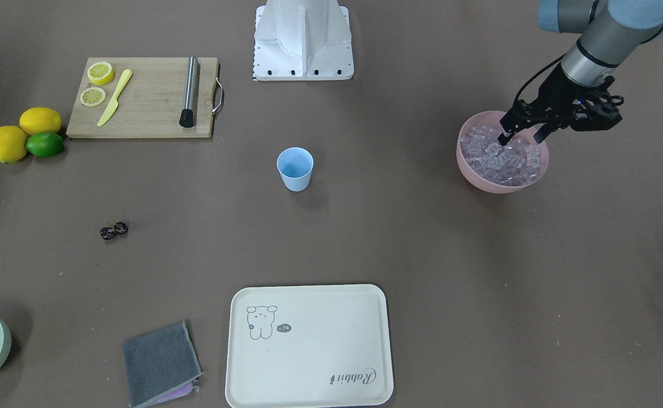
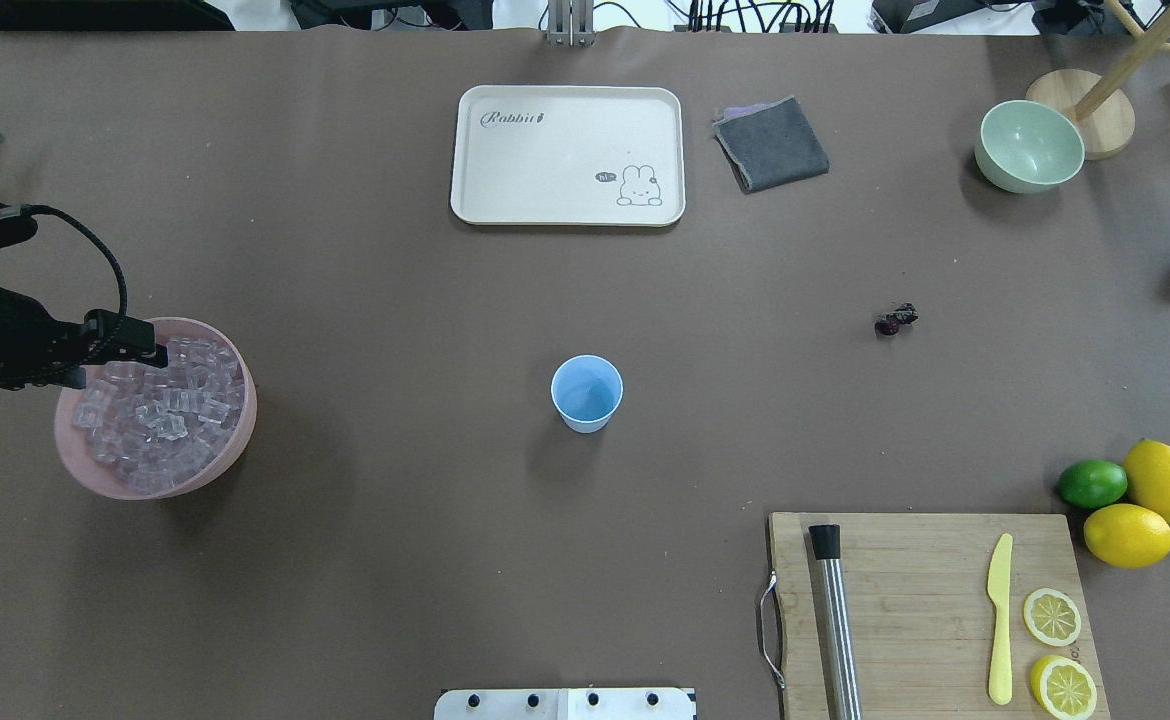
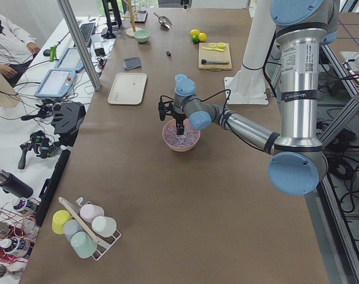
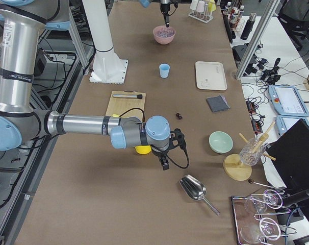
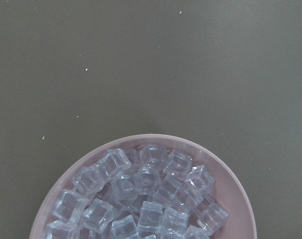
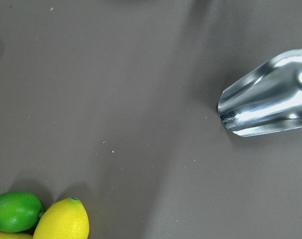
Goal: Put ice and cherries in cup
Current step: 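Reach the left gripper into the pink bowl and grasp an ice cube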
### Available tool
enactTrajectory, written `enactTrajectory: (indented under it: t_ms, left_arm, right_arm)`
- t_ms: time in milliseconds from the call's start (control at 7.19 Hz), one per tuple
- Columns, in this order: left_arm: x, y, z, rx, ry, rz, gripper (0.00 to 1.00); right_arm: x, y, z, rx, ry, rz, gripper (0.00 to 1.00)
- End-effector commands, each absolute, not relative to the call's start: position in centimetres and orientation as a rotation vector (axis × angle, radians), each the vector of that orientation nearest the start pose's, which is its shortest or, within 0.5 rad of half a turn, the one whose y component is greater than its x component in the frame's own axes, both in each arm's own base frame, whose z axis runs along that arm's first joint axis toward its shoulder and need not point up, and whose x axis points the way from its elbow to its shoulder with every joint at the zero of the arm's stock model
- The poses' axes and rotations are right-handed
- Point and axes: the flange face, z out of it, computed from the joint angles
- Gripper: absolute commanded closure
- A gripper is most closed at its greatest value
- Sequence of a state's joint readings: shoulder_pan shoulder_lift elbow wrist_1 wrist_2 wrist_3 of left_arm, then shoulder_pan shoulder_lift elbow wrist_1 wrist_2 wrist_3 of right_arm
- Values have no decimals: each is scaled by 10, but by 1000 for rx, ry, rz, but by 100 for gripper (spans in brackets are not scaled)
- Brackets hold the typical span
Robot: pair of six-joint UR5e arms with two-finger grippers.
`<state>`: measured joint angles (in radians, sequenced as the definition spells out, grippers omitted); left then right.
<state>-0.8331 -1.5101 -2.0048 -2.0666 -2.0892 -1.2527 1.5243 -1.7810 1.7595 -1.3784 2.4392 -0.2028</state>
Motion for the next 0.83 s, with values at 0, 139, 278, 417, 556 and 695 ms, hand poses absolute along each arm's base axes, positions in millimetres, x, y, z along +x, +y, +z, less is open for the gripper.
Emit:
enactTrajectory:
  t_ms: [0,139,278,417,556,695]
  left_arm:
    - [279,-393,426,60,949,-268,3]
    - [283,-391,432,66,932,-268,4]
    - [287,-390,436,62,924,-264,13]
    - [290,-391,443,60,910,-268,23]
    - [297,-387,444,56,906,-254,26]
    - [299,-386,444,64,901,-254,29]
  right_arm:
    - [36,-415,633,226,-852,-312,1]
    - [34,-416,633,222,-854,-315,1]
    - [33,-416,632,217,-859,-304,1]
    - [32,-416,632,211,-862,-294,1]
    - [31,-416,632,209,-862,-294,1]
    - [30,-416,632,207,-863,-294,1]
